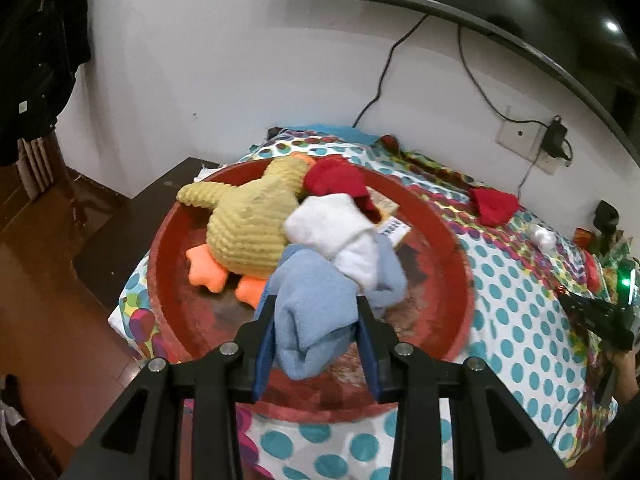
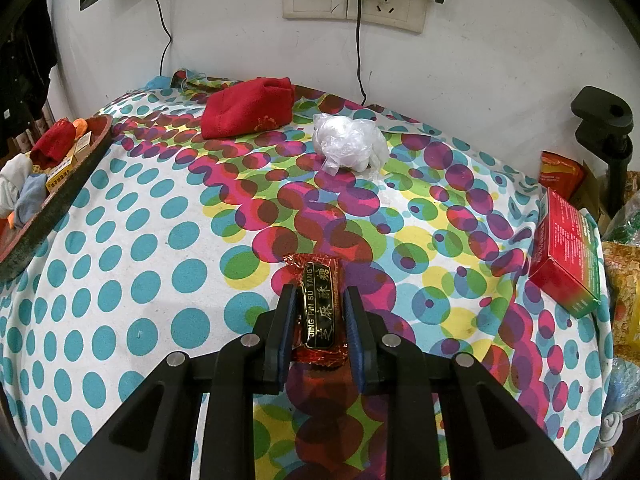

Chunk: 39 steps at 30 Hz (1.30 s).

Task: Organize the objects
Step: 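Lower the light blue sock onto the tray and open the left tool, then carry the gold candy bar with the right tool onto the tray and open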

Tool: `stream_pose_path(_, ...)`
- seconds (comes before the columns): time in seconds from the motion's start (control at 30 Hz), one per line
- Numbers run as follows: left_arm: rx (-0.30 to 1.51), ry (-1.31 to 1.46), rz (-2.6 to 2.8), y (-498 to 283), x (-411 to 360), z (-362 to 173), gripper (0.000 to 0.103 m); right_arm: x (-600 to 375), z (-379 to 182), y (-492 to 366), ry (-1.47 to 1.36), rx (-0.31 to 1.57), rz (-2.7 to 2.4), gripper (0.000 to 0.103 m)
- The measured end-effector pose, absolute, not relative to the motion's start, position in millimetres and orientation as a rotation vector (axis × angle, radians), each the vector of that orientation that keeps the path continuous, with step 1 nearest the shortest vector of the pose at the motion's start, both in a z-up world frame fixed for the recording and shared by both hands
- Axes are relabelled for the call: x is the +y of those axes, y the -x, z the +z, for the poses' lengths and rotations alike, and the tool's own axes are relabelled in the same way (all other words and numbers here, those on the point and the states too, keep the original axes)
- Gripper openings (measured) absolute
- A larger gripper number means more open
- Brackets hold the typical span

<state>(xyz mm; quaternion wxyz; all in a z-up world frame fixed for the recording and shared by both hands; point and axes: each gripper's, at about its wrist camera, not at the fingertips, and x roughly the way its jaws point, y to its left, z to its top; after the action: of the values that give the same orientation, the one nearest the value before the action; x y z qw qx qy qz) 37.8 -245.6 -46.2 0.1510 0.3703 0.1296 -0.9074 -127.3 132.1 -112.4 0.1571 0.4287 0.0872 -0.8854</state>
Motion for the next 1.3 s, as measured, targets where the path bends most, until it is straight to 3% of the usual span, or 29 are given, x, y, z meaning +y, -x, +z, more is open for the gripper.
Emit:
stream_pose_path(0.3, 0.324, -1.131, -2.582, -11.3, -255.5, -68.7, 0.039, 131.4, -111.7, 127.6, -1.227, 0.254, -2.536, 0.023)
stream_pose_path(0.7, 0.409, -1.203, -2.575, -5.8, -258.8, -82.0, 0.044, 130.5, -112.2, 127.2, -1.227, 0.253, -2.536, 0.023)
stream_pose_path(1.3, 0.181, -1.048, -2.712, -71.5, -224.5, -56.4, 0.047, 128.8, -112.2, 126.4, -1.227, 0.248, -2.536, 0.023)
